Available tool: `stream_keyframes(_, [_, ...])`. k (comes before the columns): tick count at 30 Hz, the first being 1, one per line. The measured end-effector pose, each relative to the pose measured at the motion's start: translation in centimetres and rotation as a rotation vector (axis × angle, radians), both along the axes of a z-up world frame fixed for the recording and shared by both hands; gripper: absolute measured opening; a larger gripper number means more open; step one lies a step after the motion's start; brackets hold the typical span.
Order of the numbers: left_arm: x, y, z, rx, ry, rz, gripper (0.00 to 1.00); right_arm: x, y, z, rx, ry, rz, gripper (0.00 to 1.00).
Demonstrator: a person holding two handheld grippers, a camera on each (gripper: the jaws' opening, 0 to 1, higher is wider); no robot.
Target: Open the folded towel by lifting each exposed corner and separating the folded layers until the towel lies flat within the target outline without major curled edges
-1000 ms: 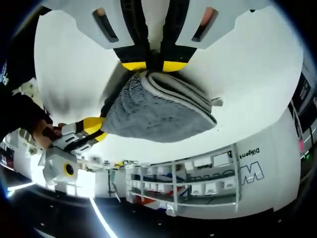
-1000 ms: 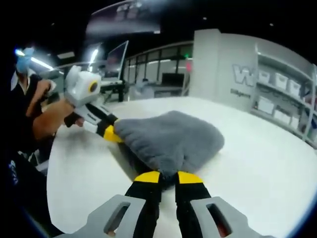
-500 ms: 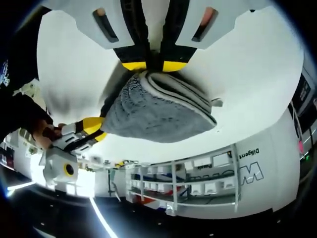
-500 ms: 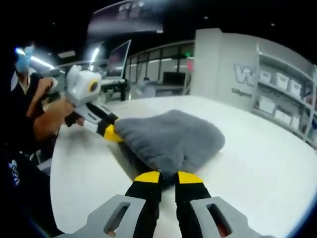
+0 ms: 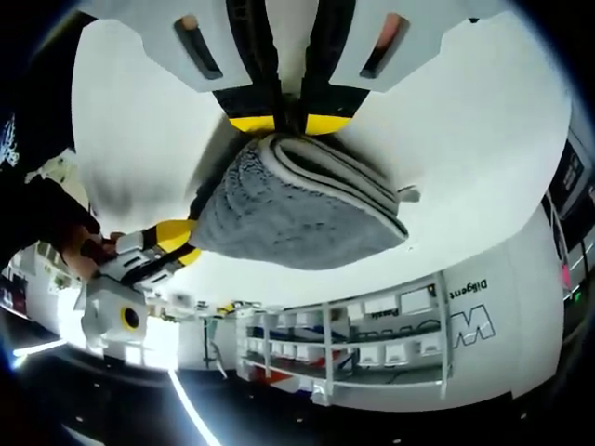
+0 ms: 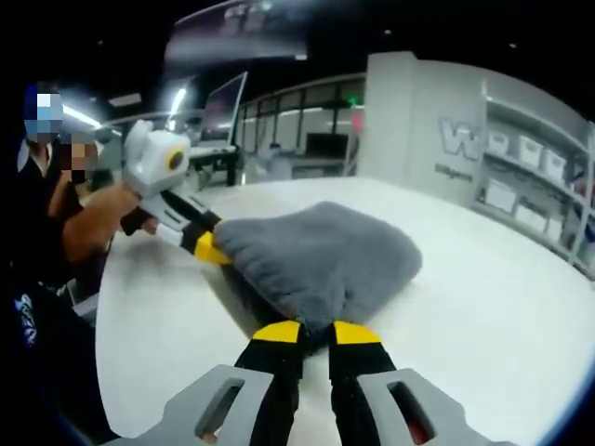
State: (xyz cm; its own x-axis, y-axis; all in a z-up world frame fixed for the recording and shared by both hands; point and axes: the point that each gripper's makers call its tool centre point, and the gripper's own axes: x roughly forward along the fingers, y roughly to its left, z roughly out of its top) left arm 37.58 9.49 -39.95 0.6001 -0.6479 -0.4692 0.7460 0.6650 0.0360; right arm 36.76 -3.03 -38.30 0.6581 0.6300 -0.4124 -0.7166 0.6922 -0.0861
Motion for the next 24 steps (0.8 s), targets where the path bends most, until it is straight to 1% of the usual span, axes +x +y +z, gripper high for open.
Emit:
stream_keyframes(17, [-0.48,0.01,0.02,0.005,-0.001,-0.002,0.06,-0.7,0.05,0.03,-0.004,0.001,-0.001,0.05])
stream_keyframes(24, [-0.49,0.06,-0.04,-0.005,0.0,0.004,0.06,-0.65,0.04,-0.03,0.003,0.005,-0.001,0.05])
